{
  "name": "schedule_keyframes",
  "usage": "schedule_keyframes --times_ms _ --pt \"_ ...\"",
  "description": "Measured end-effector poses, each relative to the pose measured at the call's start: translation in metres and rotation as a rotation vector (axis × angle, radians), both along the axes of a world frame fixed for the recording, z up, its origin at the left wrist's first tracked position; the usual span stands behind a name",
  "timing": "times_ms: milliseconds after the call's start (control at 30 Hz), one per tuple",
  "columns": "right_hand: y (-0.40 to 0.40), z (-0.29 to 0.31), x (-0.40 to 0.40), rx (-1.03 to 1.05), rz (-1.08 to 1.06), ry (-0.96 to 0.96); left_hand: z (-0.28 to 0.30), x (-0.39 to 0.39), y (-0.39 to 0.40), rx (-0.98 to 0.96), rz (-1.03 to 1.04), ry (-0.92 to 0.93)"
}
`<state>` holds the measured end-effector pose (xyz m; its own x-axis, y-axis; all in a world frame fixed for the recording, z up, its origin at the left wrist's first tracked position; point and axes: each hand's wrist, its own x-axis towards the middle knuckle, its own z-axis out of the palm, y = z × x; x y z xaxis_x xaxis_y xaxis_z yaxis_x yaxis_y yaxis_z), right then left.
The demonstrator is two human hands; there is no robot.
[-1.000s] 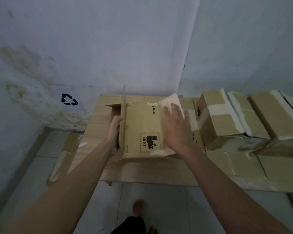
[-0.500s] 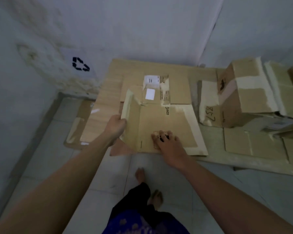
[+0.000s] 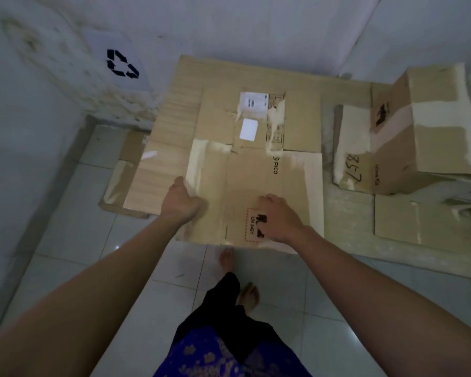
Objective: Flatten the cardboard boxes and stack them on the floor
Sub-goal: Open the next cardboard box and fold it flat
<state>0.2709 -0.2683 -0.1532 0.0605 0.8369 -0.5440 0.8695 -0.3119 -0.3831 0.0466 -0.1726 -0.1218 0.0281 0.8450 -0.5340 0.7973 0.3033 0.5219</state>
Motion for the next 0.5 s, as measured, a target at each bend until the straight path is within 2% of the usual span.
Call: schedule_keyframes --times_ms 100,233,400,500 --pt "0.026 0.008 0.013 0.037 -0.096 -0.008 0.004 0.012 0.031 0.100 -0.125 0.056" --pt "0.061 0.015 0.039 0.051 -0.202 -0.033 0.006 0.038 0.077 0.138 -0.227 0.083" --pt "0.101 0.011 0.079 0.028 -0.314 -0.092 -0.008 0.071 0.131 0.120 -0.237 0.092" --pt "0.118 0.001 0.100 -0.022 -0.437 -0.122 -0.024 0.084 0.156 0.037 -0.190 0.149"
